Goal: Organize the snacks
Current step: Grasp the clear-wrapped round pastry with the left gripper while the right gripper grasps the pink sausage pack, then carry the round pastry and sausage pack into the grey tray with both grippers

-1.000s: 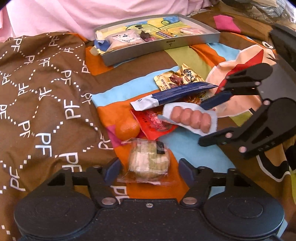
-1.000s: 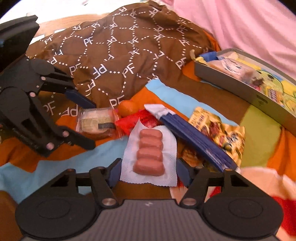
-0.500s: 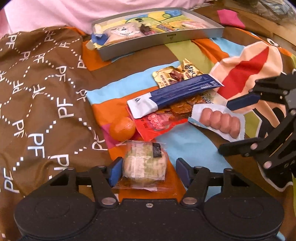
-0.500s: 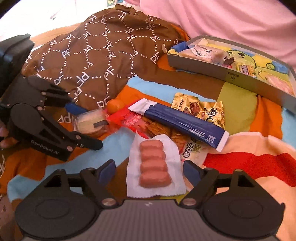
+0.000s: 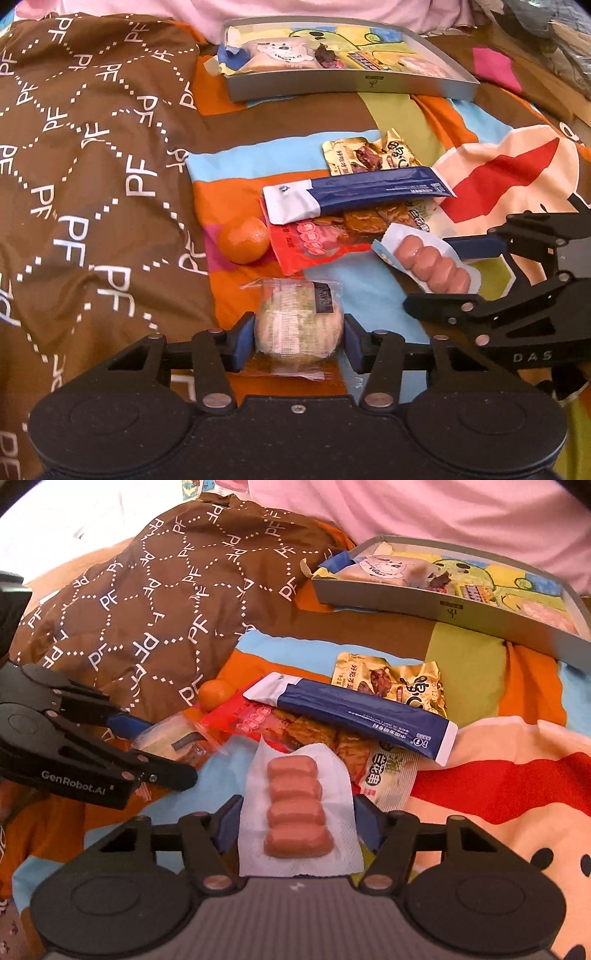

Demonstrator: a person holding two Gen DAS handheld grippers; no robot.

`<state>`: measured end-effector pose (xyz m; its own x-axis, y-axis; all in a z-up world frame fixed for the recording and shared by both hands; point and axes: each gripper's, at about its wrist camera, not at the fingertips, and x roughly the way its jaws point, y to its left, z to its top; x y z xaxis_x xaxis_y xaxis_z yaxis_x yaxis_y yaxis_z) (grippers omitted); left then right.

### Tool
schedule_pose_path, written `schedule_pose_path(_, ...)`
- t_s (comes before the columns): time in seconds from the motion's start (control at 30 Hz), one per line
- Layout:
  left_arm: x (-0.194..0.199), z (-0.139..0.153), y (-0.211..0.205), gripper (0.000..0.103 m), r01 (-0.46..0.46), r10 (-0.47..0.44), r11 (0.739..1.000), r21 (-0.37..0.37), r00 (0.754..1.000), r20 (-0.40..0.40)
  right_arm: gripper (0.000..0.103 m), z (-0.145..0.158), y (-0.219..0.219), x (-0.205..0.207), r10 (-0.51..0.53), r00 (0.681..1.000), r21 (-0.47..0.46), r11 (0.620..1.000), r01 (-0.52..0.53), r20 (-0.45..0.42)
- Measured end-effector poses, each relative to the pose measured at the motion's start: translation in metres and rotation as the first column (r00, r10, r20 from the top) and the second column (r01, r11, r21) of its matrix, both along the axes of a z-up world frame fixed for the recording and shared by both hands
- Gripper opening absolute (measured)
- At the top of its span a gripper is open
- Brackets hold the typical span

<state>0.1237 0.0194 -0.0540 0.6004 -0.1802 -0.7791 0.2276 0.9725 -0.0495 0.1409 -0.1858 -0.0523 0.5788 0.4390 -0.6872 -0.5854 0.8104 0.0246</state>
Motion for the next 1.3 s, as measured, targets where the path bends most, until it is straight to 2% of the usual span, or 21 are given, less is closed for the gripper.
schedule_pose_path(0.33, -0.009, 0.004, -0.013, 0.051, -0.019, 0.019, 1.000, -0.014, 1.000, 0.001, 0.061, 0.008, -0.007, -0.024, -0.068, 0.996, -0.014, 0.998, 0.069, 0.051)
schedule_pose_path(0.6, -0.014, 0.010, -0.018, 0.051, -0.012, 0.012, 1.000, -0.020, 0.999, 0.034, 0.061, 0.013, -0.002, -0.039, -0.052, 0.989, -0.067, 0.996, 0.061, 0.137)
schedule_pose_path(0.8, -0.012, 0.016, -0.020, 0.051, -0.023, 0.025, 0.999, -0.025, 0.998, 0.059, 0.061, 0.019, -0.002, -0.043, -0.053, 0.979, -0.073, 0.995, 0.069, 0.199)
schedule_pose_path(1.13, -0.003, 0.034, -0.030, 0.051, -0.062, 0.062, 0.998, -0.002, 0.991, 0.119, 0.061, 0.038, -0.015, -0.037, -0.093, 0.968, -0.003, 0.995, 0.096, 0.234)
schedule_pose_path(1.3, 0.004, 0.055, -0.037, 0.051, -0.056, 0.057, 0.998, -0.013, 0.979, 0.195, 0.061, 0.052, -0.025, -0.034, -0.124, 0.959, 0.042, 0.992, 0.117, 0.257)
